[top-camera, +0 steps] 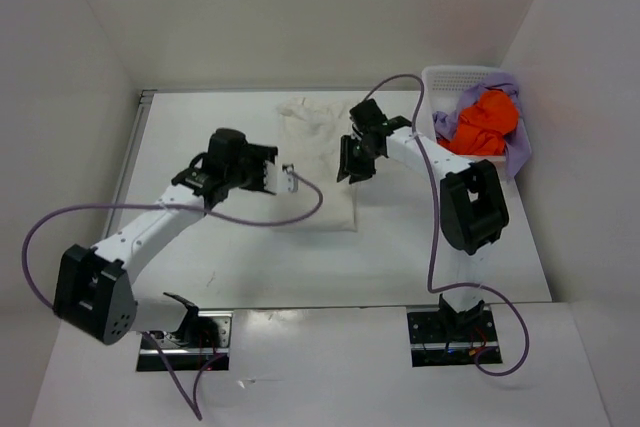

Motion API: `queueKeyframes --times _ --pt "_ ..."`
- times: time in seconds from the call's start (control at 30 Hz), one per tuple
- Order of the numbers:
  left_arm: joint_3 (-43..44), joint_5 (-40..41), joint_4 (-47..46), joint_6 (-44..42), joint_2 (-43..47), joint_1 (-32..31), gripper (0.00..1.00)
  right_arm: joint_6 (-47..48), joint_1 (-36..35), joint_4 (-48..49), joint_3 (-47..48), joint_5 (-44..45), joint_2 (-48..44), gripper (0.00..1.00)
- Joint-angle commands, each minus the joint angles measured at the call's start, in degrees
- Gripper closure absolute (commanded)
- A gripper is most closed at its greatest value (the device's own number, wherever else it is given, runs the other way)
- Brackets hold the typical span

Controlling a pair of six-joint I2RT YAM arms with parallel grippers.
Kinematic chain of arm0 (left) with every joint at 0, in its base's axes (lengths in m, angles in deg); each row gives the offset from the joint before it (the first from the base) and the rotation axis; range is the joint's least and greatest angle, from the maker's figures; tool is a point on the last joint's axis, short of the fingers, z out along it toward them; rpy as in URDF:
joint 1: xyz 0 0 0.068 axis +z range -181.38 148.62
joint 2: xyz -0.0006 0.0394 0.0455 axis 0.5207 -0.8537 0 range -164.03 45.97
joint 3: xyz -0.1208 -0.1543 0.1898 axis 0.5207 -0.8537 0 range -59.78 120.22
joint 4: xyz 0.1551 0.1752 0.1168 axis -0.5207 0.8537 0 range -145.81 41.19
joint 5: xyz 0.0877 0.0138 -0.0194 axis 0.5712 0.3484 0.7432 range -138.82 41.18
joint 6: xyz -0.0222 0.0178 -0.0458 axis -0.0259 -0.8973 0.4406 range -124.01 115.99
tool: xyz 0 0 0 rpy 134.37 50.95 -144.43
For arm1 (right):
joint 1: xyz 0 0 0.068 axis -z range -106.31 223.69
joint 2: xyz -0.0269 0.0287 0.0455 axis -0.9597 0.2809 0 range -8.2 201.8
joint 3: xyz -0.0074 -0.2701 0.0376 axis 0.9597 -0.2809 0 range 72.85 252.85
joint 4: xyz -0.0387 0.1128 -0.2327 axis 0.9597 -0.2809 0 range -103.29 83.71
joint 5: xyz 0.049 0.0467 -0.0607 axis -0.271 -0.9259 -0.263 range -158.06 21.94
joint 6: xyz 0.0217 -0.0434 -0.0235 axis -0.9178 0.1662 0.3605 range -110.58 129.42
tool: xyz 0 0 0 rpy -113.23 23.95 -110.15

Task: Fold and stack the t-shirts
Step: Fold the folded rectangular tshirt in 1/3 of the way, then grab one side of the 2/3 rectangular tshirt with both arms

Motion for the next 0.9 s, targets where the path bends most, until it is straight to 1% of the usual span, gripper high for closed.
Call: queueKeyframes --times 0.0,0.03,0.07,0.1,0.13,0.2,0.23,0.27,0.4,0.47,0.6,0.77,0.87 --pt "-10.6 -3.8 9.9 -10.3 8.4 -7.8 0.31 -0.7 0.8 1.9 -6.4 -0.6 -4.7 0.52" --pt "-14.0 -3.2 7.5 -13.4 10.8 -9.5 0.31 -1.3 0.8 2.5 -10.3 -1.5 -6.0 0.44" --pt "-19.2 -2.4 6.6 -14.7 14.0 -11.1 0.30 -2.1 0.8 3.3 -12.2 -2.6 -6.8 0.42" --pt "-20.8 -1.9 5.4 -15.5 14.5 -13.7 0.29 -2.1 0.8 3.8 -13.9 -3.8 -7.4 0.41" --pt "-21.7 -1.9 5.4 -15.5 14.5 -14.4 0.29 -3.5 0.1 5.3 -17.0 -4.6 -8.0 0.39" --pt "-21.7 -1.9 5.4 -16.1 11.9 -14.4 0.28 -4.6 0.1 7.0 -19.4 -6.5 -8.0 0.37" --pt "-21.7 -1.9 5.4 -17.8 10.7 -14.4 0.26 -4.6 -0.4 7.6 -21.0 -7.1 -8.0 0.35" --pt "-21.7 -1.9 5.4 -18.8 8.4 -14.4 0.25 -5.6 -0.4 8.7 -21.7 -7.7 -8.0 0.31" --pt "-22.3 -1.9 -0.9 -22.1 2.4 -14.4 0.23 -6.8 -0.4 9.8 -22.8 -7.7 -7.4 0.29" --pt "-22.3 -2.4 -1.5 -23.4 -0.2 -14.4 0.23 -6.8 -0.9 9.8 -22.8 -7.7 -7.4 0.29" --pt "-23.1 -2.4 -2.6 -26.4 -2.2 -14.4 0.23 -6.8 -0.9 10.3 -23.3 -7.7 -6.9 0.29" --pt "-23.7 -1.6 -8.7 -25.3 -6.3 -12.8 0.25 -6.8 -0.9 10.3 -23.3 -7.7 -6.9 0.29" --pt "-23.1 -1.0 -9.9 -24.8 -7.7 -12.8 0.29 -6.8 -0.9 9.1 -23.9 -7.7 -6.9 0.29"
